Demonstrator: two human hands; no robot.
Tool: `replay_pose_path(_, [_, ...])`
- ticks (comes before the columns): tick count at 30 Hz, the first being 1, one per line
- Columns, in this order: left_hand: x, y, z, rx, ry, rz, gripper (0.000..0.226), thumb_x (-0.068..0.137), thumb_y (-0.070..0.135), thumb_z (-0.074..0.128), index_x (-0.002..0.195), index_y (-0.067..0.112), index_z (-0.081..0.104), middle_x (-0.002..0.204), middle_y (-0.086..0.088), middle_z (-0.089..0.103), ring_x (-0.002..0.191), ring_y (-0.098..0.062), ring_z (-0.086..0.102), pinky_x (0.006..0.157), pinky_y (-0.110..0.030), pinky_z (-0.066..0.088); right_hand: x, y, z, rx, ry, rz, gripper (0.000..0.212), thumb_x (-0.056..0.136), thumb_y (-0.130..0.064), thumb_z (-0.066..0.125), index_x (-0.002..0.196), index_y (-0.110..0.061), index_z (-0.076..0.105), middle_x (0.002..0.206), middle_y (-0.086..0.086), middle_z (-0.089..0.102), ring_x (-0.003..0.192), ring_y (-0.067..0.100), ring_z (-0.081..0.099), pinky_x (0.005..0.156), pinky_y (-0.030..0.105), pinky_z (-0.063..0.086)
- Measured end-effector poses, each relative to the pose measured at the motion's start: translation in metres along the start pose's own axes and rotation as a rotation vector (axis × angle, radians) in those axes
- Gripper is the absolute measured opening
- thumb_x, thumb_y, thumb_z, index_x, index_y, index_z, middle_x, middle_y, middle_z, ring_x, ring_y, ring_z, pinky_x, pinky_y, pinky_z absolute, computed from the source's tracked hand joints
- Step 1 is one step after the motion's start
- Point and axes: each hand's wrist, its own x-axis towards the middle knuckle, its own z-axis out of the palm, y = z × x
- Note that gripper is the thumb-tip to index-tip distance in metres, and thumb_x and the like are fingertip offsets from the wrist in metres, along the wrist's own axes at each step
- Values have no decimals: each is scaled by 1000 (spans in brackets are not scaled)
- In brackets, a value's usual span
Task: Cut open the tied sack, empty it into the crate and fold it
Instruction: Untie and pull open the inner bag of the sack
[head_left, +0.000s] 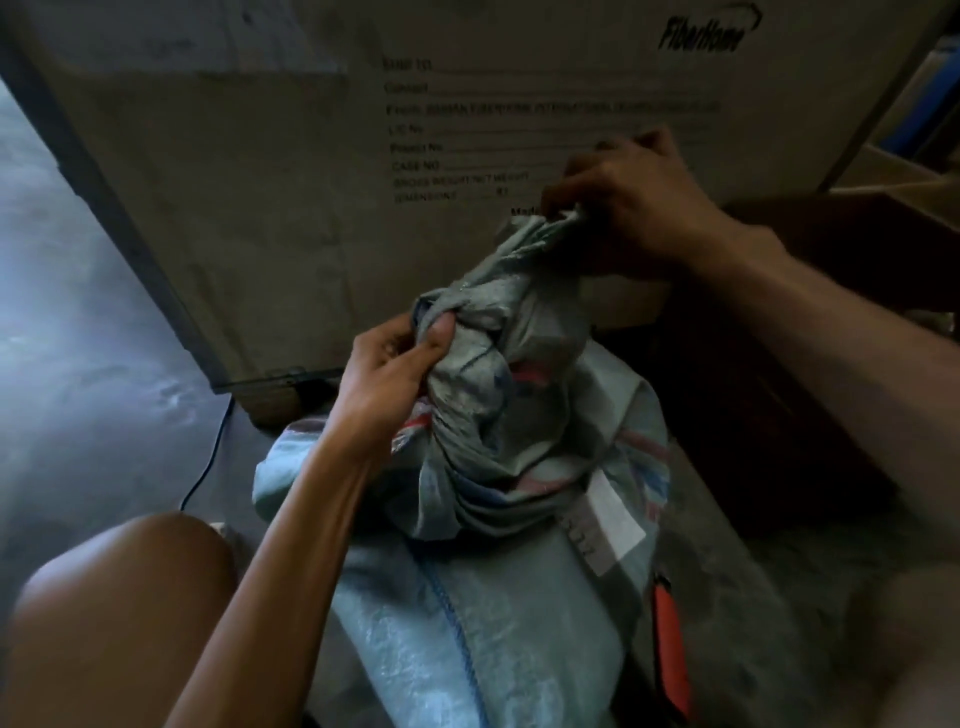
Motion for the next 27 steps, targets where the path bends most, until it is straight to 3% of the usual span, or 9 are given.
replay_pose_path(4, [-8,6,-1,-132,-204,-32,41,91,37,56,103,2,73,109,-19,74,99,-30,68,86,-33,58,22,-6,2,-19,77,-24,33,85,-39,67,117,-32,69,122,5,61,122,31,47,99,48,29])
replay_pose_path(9, [-8,7,-8,-494,-74,-194,43,104,34,48,129,3,63,127,-18,71,121,-31,67,104,-44,52,33,-40,18,100,269,176,47,81,-37,67,127,-29,61,130,11,53,126,32,45,99,44,33])
replay_pose_path(11, [-6,8,-7,-607,-26,-218,44,104,36,48,131,5,63,127,-16,71,118,-29,69,103,-43,52,20,-59,19,127,442,375,61,77,-40,68,135,-27,52,135,11,48,128,32,43,105,41,30])
replay_pose_path(13, [-5,11,-8,-724,10,-204,44,103,38,48,131,6,64,125,-15,73,113,-27,71,97,-41,55,0,-77,22,266,539,520,51,78,-41,67,124,-24,56,127,3,54,122,25,49,106,38,31])
replay_pose_path(15, [-3,11,-12,-827,5,-169,46,103,41,47,132,9,64,124,-14,73,111,-26,72,95,-40,56,-19,-92,26,622,433,544,22,84,-43,67,98,-26,66,98,-9,67,97,12,63,92,41,49])
replay_pose_path(18, [-3,12,-14,-872,-66,-136,61,101,55,44,141,12,57,139,-15,64,129,-31,61,111,-46,45,-39,-111,38,1141,91,496,24,89,-44,67,84,-23,75,77,-10,74,75,-2,68,70,17,51])
replay_pose_path(20, [-2,13,-12,-848,-103,-124,65,101,58,43,144,11,54,141,-17,62,132,-31,58,113,-46,44,-44,-119,48,1167,106,437,19,89,-39,69,89,-21,74,80,-12,73,78,-5,67,68,9,48])
replay_pose_path(24, [1,15,-14,-740,-85,-128,58,102,49,45,142,8,55,140,-15,63,132,-28,59,114,-44,43,-44,-115,59,1159,226,369,9,95,-13,62,87,-12,67,79,-5,71,79,8,69,71,26,54])
replay_pose_path(27, [3,12,-21,-576,-23,-67,50,104,42,43,132,6,62,132,-12,69,127,-24,63,113,-40,45,-51,-118,55,1237,249,388,9,95,-20,64,92,-14,69,84,-5,72,83,9,69,78,29,57])
